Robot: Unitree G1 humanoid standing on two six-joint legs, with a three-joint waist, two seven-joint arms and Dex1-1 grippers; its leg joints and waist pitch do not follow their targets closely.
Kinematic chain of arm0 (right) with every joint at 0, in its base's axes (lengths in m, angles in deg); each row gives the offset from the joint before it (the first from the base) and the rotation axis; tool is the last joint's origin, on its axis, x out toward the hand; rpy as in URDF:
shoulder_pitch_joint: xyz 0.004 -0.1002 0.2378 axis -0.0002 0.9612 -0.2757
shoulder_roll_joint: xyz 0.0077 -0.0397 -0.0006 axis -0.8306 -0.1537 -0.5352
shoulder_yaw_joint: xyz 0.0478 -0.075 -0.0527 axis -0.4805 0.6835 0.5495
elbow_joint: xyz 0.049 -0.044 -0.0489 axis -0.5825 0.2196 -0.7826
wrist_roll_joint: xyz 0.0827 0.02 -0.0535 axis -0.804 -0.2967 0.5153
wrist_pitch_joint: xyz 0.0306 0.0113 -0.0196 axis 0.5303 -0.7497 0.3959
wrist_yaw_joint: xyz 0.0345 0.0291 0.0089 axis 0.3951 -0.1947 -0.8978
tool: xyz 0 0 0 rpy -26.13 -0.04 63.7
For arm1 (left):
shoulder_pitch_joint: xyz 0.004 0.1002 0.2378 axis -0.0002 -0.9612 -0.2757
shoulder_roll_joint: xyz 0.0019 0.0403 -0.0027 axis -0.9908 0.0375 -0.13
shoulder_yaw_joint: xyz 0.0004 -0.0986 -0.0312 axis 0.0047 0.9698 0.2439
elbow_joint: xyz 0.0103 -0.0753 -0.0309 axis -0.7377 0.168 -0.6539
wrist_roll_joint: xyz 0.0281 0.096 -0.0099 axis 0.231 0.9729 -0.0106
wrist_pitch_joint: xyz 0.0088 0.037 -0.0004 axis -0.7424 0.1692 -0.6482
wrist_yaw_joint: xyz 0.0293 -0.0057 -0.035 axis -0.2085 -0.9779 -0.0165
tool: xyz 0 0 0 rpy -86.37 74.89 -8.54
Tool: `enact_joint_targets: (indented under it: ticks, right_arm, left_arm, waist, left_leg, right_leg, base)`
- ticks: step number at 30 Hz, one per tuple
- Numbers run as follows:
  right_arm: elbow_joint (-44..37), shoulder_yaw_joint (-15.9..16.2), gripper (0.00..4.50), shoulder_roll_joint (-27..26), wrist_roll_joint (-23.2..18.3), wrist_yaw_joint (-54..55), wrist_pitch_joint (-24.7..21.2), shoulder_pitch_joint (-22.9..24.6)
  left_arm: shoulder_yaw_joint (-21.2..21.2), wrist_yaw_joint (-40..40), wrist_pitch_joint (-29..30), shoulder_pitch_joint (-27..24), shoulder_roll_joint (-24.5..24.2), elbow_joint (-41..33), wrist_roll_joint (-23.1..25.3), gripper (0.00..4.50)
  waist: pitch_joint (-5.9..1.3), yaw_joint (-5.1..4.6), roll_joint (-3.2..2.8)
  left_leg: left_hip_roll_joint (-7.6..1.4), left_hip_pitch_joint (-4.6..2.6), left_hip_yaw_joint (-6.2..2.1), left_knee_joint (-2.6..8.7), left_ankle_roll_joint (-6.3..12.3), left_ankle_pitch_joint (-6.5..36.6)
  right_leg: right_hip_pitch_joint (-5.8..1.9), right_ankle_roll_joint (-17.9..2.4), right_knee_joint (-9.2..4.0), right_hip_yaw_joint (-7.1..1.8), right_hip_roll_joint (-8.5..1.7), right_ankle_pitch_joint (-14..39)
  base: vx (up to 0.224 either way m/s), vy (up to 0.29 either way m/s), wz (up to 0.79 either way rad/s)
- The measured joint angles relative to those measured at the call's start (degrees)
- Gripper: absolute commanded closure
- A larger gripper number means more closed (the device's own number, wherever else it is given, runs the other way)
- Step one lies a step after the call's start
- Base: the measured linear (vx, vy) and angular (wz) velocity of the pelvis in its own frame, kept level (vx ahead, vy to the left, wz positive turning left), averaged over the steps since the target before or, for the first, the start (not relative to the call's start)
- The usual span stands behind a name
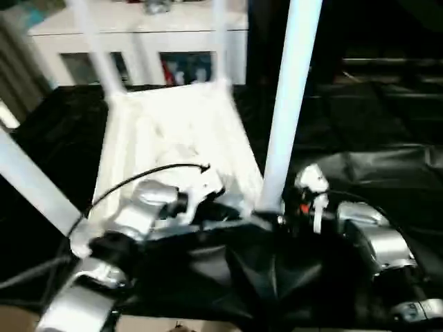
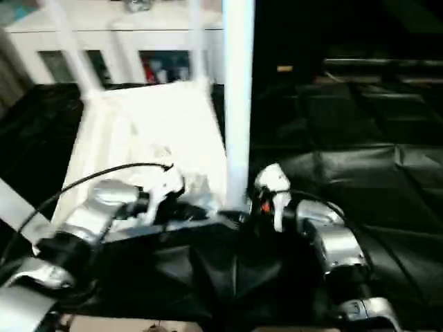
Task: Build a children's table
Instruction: Rotate leg to tighten
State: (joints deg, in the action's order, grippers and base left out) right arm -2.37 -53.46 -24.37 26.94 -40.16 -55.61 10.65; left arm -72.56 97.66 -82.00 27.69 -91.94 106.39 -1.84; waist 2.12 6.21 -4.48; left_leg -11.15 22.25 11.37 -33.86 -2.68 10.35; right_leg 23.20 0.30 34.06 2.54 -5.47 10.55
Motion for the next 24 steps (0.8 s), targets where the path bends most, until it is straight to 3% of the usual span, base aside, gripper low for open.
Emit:
enact_joint_targets:
  ticks: [2, 4, 7, 9, 14, 17, 24]
  right_arm:
    - [0.0, 0.3, 1.09, 1.0, 0.0, -1.6, 0.0, -0.2]
    - [0.0, 0.4, 1.47, 1.4, 0.0, -2.8, 0.0, -0.2]
    - [0.1, 0.7, 1.53, 1.3, 0.0, -3.6, 0.0, -0.2]
    - [0.0, 0.7, 1.86, 1.3, -0.1, -3.9, 0.0, -0.2]
    - [-0.1, 0.3, 1.96, 0.4, -0.2, -2.5, -0.1, 0.4]
    - [0.7, -2.1, 1.98, -3.4, 0.3, 6.3, 0.2, 1.0]
    - [3.1, -6.5, 1.98, -11.2, 2.6, 27.1, 1.4, 0.5]
  left_arm:
    - [-0.4, 1.3, 0.0, 0.0, -0.5, -0.3, -0.1, 4.50]
    - [-0.6, 2.3, 0.0, 0.0, -0.9, -0.5, -0.1, 4.50]
    - [-0.7, 2.8, 0.0, 0.0, -1.3, -0.6, -0.1, 4.50]
    - [-0.7, 3.1, 0.1, -0.1, -1.5, -0.9, -0.1, 4.50]
    - [-0.7, 1.8, 0.1, -0.4, -0.9, -1.0, 0.0, 4.50]
    - [0.7, -4.5, 0.1, -0.3, 0.9, 0.1, 0.8, 4.50]
    - [2.9, -17.4, 1.4, 1.0, 6.6, 3.3, 2.3, 4.50]
  waist:
    - [0.03, 0.24, 0.05]
    - [0.05, 0.21, 0.07]
    - [0.05, 0.17, 0.07]
    - [0.05, 0.17, 0.07]
    - [0.05, 0.22, 0.07]
    - [0.04, -0.12, 0.07]
    - [-0.02, -2.19, 0.01]
  left_leg:
    - [0.05, 0.00, 0.01, -0.04, 0.00, 0.0]
    - [0.06, -0.01, 0.02, -0.06, 0.00, 0.0]
    - [0.03, -0.03, 0.00, -0.04, 0.00, 0.0]
    - [0.00, -0.02, 0.00, -0.03, 0.00, 0.0]
    - [0.00, -0.02, -0.01, -0.03, 0.00, 0.0]
    - [0.02, -0.14, 0.00, -0.06, -0.01, 0.0]
    - [0.09, -0.33, -0.05, -0.04, -0.02, 0.0]
  right_leg:
    - [-0.02, 0.0, 0.00, -0.06, -0.03, 0.0]
    - [-0.02, 0.0, 0.02, -0.09, -0.03, 0.0]
    - [-0.01, 0.0, 0.07, -0.05, -0.01, 0.0]
    - [0.00, 0.0, 0.07, -0.02, 0.00, 0.0]
    - [0.00, 0.0, 0.07, -0.01, 0.00, 0.0]
    - [-0.04, -0.1, 0.12, -0.07, 0.00, -0.1]
    - [-0.15, -0.1, 0.07, -0.15, 0.01, -0.1]
  base:
    - [0.000, 0.000, 0.00]
    - [0.000, 0.000, 0.00]
    - [0.000, 0.000, 0.00]
    - [0.000, 0.000, 0.00]
    - [0.000, 0.000, 0.00]
    - [0.000, 0.000, 0.00]
    - [0.000, 0.000, 0.00]
